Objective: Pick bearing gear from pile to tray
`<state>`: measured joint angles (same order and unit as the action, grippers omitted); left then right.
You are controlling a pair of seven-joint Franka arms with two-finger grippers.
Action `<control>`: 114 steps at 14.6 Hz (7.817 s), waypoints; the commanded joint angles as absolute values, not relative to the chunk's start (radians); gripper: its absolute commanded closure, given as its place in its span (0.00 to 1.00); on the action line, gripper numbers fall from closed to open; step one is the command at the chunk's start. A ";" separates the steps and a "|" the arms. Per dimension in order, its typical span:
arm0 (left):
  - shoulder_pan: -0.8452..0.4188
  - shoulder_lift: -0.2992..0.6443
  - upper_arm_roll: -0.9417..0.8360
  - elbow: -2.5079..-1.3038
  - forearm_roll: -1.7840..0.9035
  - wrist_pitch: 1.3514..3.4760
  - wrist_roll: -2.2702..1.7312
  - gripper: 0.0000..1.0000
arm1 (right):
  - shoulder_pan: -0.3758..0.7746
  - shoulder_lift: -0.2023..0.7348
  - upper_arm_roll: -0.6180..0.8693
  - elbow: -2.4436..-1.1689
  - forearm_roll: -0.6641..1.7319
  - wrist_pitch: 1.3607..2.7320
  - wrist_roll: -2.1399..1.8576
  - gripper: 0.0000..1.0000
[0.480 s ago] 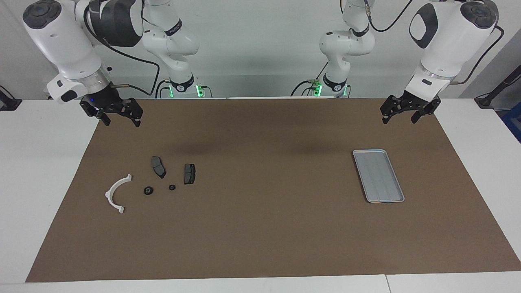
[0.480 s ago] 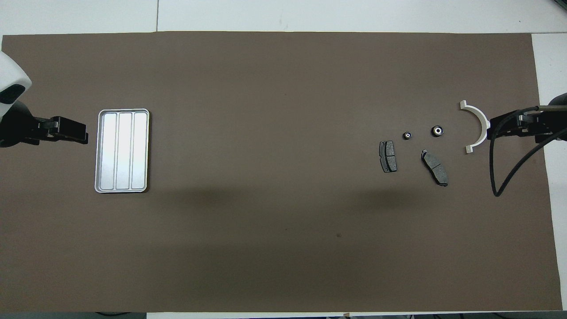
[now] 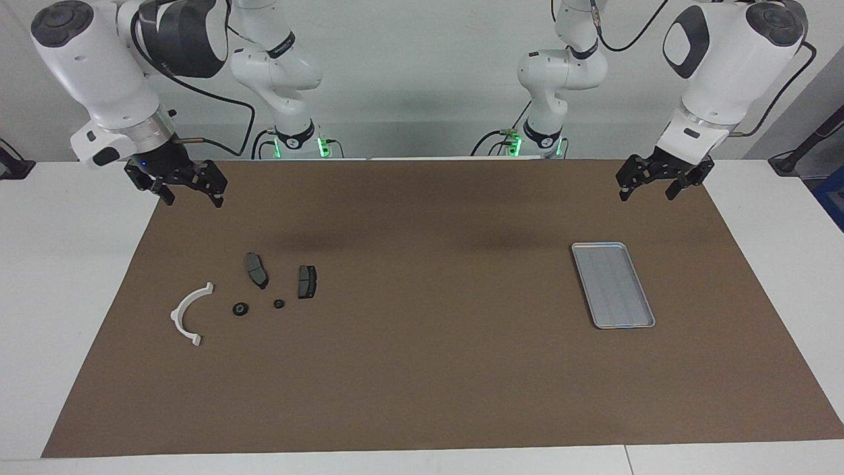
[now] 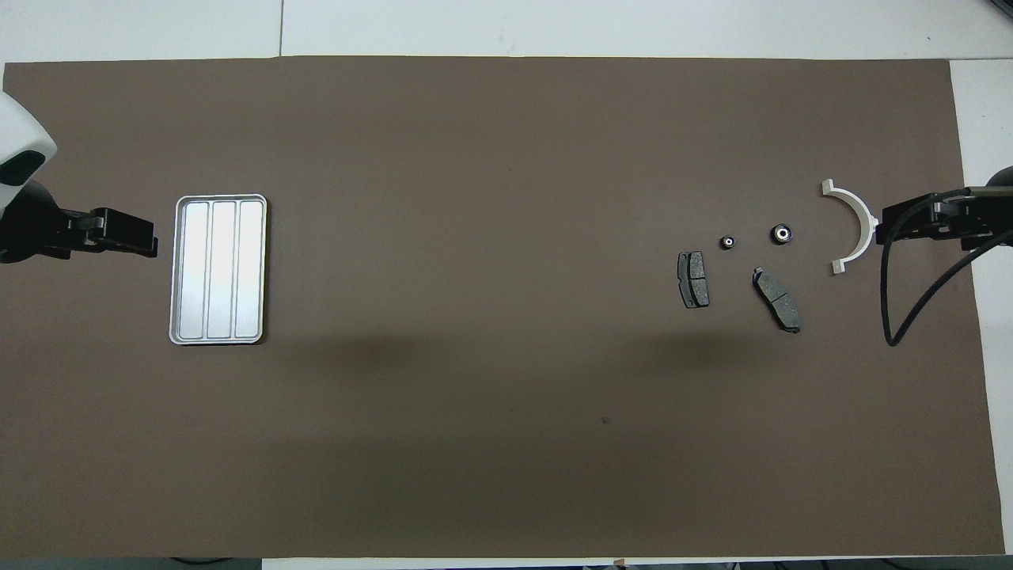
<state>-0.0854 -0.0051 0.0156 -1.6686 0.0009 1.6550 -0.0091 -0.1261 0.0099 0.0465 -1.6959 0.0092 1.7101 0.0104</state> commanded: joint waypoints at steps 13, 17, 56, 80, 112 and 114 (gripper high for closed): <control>-0.077 -0.023 0.008 -1.683 0.006 1.655 -0.011 0.00 | -0.140 0.353 0.057 -1.761 -0.052 2.169 -0.081 0.00; -0.077 -0.023 0.008 -1.683 0.006 1.655 -0.011 0.00 | -0.138 0.361 0.057 -1.793 -0.054 2.195 -0.098 0.00; -0.077 -0.023 0.008 -1.683 0.006 1.655 -0.011 0.00 | -0.132 0.350 0.057 -1.896 -0.051 2.323 -0.092 1.00; -0.077 -0.023 0.008 -1.683 0.006 1.655 -0.011 0.00 | 0.561 0.577 0.077 -1.584 -0.086 2.169 0.701 1.00; -0.112 -0.037 -0.017 -1.712 0.005 1.663 -0.125 0.00 | 0.003 0.347 0.067 -1.778 -0.074 2.226 0.005 0.04; -0.174 -0.037 -0.025 -1.727 0.005 1.715 -0.300 0.00 | 0.005 0.333 0.069 -1.818 -0.074 2.224 -0.012 0.04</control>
